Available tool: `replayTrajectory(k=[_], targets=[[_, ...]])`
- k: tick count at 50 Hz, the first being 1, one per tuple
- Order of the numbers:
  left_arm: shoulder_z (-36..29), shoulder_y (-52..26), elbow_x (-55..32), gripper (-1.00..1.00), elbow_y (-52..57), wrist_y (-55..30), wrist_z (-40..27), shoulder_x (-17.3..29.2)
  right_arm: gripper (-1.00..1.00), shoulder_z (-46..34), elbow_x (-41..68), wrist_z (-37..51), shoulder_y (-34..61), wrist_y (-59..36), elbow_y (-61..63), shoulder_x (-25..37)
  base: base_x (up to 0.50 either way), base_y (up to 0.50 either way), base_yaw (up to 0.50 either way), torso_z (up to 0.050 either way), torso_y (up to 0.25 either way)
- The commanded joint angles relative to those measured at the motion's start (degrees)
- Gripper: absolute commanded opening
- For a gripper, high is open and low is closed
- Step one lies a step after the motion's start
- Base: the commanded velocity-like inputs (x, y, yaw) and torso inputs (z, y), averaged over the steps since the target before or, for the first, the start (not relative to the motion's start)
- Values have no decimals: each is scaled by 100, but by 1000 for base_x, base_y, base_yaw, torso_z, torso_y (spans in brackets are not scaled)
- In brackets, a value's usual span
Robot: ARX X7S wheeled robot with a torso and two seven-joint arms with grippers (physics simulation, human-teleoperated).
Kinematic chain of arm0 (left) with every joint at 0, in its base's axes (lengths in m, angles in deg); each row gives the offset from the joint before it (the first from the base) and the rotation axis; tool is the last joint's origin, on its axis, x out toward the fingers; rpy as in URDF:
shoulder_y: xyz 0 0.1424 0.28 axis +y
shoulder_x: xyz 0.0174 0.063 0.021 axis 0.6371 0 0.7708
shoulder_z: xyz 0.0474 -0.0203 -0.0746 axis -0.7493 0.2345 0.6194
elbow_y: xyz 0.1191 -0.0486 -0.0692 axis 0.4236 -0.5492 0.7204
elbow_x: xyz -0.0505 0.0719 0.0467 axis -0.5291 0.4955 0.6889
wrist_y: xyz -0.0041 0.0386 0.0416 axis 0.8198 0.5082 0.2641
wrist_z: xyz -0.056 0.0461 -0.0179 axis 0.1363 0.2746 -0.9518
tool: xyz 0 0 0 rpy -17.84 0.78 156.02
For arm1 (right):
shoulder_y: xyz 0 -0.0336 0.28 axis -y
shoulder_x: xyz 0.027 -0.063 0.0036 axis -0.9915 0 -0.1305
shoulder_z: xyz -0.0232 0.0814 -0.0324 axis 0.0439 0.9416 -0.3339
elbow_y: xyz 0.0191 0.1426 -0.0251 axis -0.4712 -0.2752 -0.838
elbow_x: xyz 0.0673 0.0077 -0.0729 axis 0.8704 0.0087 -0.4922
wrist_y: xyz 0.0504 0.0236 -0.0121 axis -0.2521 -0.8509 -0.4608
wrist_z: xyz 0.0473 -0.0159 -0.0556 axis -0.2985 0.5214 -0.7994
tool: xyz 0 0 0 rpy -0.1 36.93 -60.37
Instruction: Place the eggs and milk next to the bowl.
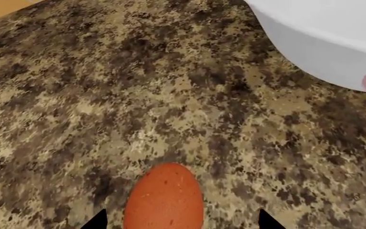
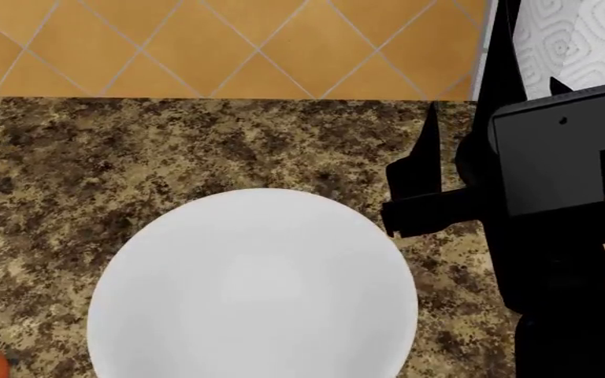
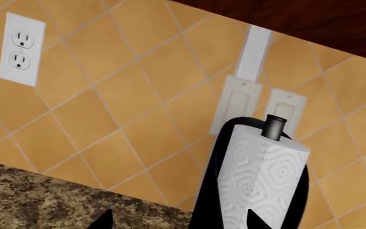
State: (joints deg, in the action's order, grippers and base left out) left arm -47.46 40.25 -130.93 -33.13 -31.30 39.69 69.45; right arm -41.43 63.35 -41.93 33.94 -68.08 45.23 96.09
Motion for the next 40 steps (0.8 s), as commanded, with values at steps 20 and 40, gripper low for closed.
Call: replayTrajectory(k=[20,40], targets=[[-913,-416,643,100,-581,283,166,-140,100,-76,0,10,-24,67,-78,47,0,0,0,0,0],[-1292,-495,964,100,-930,453,225,-209,100,-139,-19,1,-47,219,-238,40,1,0,0,0,0]])
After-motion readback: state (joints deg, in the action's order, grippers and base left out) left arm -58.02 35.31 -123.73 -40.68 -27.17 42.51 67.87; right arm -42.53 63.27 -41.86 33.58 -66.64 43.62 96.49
